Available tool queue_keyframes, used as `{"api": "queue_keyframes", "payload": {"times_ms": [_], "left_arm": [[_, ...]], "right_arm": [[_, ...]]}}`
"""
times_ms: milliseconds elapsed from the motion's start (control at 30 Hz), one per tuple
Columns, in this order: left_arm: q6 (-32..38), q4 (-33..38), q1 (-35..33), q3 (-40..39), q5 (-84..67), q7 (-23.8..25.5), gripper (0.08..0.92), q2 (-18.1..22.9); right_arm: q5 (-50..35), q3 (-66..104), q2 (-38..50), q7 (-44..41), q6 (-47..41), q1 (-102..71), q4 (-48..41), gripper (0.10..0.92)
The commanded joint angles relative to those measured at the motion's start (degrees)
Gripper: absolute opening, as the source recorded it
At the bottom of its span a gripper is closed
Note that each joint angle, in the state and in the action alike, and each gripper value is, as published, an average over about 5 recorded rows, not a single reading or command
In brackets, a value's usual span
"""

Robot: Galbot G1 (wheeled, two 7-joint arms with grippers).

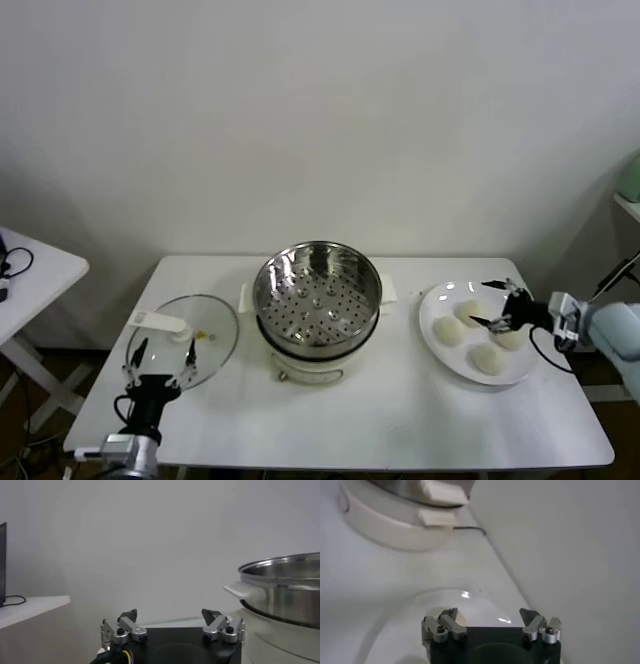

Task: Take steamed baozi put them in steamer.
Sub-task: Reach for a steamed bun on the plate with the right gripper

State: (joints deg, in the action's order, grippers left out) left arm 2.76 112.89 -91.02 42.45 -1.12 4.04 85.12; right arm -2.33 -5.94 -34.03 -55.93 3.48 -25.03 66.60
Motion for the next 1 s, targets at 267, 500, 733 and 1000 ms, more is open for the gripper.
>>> {"api": "queue_keyframes", "payload": {"times_ms": [267,500,733,1000], "left_arm": [[-0.89,-0.07,0.72,0.45,0.09,-0.04,0.823,-0.29],[-1.27,0.35,0.72,0.41,0.38,-0.11,0.823,-0.27],[-1.17,0.29,0.50,0.53,0.38,-0.05,0.823,-0.25],[-1.28,0.15,0.52,0.58,0.34,-0.08,0.823,-0.28]], "right_arm": [[18.45,-30.35,-16.64,-17.73,6.27,35.89,-34.15,0.823],[20.41,-29.94,-19.90,-17.30,6.04,32.87,-35.01,0.823],[22.86,-26.05,-22.02,-14.51,7.20,29.15,-36.88,0.823],[25.71,-23.85,-23.21,-13.60,7.64,27.07,-37.64,0.823]]}}
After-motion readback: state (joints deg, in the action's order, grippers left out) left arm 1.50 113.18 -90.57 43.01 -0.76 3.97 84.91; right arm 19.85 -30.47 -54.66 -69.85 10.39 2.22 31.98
